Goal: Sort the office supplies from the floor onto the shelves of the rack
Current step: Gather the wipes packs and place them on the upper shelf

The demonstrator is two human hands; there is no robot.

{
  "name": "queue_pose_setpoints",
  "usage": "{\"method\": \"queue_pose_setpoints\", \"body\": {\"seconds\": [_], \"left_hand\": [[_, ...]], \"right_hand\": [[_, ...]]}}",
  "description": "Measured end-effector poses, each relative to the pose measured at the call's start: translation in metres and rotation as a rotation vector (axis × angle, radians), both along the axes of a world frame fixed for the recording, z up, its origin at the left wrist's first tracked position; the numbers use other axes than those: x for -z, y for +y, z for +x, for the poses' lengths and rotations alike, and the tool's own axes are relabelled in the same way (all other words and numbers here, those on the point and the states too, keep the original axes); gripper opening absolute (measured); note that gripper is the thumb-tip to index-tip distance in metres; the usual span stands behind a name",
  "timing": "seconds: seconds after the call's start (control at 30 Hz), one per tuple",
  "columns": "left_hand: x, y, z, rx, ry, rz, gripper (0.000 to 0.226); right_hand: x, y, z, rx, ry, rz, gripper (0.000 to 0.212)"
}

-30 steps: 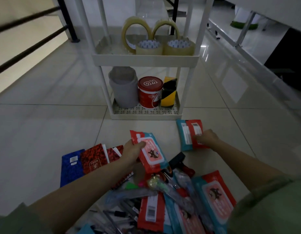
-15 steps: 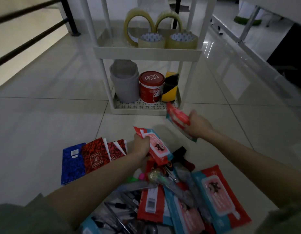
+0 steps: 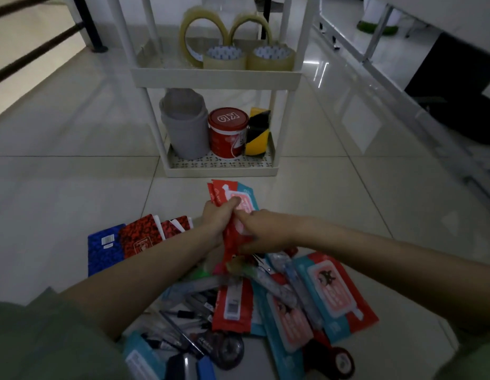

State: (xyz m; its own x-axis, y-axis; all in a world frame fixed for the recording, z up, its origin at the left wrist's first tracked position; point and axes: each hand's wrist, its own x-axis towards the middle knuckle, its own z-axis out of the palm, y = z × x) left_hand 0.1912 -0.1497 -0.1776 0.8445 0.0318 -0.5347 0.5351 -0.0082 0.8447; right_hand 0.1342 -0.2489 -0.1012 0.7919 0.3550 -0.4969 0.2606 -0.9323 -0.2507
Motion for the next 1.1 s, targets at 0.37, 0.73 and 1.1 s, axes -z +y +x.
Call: {"method": "queue_pose_setpoints", "body": {"seconds": [0.37, 0.73, 1.1], "left_hand": [[-0.005, -0.006, -0.042, 0.387, 0.095, -0.042, 0.021], [0.003, -0.01, -0.056, 0.404, 0.176, -0.024, 0.025], [0.008, -0.004, -0.062, 0.313, 0.199, -0.137, 0.032]], "right_hand": [[0.059, -0.13, -0.051, 0.801, 0.541, -0.219, 0.08], [0.088, -0.143, -0.075, 1.06, 0.527, 0.206, 0.041], [0.04, -0.194, -0.039, 0.955, 0.753, 0.967, 0.081]]}}
